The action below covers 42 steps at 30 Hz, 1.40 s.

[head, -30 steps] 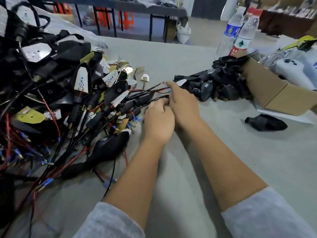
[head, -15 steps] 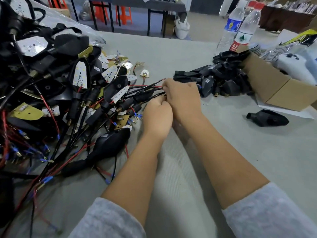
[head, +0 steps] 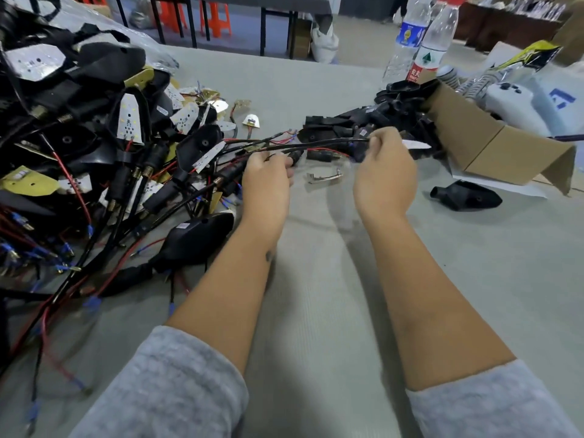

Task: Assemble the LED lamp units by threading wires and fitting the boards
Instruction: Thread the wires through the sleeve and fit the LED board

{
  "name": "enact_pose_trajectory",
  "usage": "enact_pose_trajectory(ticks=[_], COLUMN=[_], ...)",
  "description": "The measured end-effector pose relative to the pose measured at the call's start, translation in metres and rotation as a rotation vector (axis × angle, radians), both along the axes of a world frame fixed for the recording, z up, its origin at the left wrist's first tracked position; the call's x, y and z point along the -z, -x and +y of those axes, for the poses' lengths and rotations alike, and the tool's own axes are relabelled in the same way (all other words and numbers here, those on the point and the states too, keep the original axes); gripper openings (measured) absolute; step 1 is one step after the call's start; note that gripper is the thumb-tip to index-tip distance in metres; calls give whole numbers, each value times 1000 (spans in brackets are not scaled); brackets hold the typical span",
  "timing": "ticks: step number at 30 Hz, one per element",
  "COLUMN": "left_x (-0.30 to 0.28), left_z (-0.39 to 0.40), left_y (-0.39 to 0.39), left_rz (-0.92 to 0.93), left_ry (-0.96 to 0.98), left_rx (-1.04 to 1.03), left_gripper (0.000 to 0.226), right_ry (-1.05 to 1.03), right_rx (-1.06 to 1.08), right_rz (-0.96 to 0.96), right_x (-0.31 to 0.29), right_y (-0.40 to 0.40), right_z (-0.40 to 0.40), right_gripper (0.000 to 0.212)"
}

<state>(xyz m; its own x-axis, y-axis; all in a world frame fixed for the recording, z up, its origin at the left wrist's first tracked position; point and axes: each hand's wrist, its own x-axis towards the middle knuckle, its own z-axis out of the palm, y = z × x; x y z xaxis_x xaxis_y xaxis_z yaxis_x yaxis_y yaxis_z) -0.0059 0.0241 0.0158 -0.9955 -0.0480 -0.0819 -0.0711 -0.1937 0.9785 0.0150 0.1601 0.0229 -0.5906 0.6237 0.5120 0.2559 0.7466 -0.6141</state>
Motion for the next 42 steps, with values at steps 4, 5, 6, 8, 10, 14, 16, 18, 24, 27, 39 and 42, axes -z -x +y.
enact_pose_trajectory(ticks=[4, 5, 6, 8, 10, 14, 16, 18, 24, 27, 39, 42], left_x=[-1, -1, 0, 2, 2, 2, 0, -3, -7, -5, 2, 2], left_z=[1, 2, 2, 4, 3, -8, -11, -10, 3, 9, 9, 5], left_y=[4, 4, 5, 7, 8, 9, 7, 2, -8, -9, -6, -3], left_rz=[-41, -50, -55, -51, -47, 28, 115, 189, 268, 209, 319, 319], left_ry=[-222, -266, -303, -325, -277, -170, -99, -104, -241, -146, 89, 58], left_rx=[-73, -92, -108, -143, -198, -365, -476, -532, -330, -181, -145, -231], left_gripper=[26, 29, 29, 28, 26, 23, 18, 16, 21, 22, 18, 18], right_ry=[191, 230, 261, 296, 280, 225, 224, 220, 487, 443, 98, -4], right_rx=[34, 22, 1, -41, -63, -145, -177, -192, 16, 61, 231, 173], right_rz=[125, 163, 199, 260, 307, 339, 342, 366, 455, 421, -461, -443], right_x=[6, 7, 7, 8, 7, 5, 5, 6, 2, 1, 13, 14], right_y=[-4, -4, -4, -5, -6, -6, -6, -6, -4, -8, -11, -10], right_z=[8, 10, 11, 10, 8, -1, -6, -11, 2, 16, 32, 29], right_gripper=[23, 22, 22, 22, 22, 20, 20, 20, 24, 26, 44, 35])
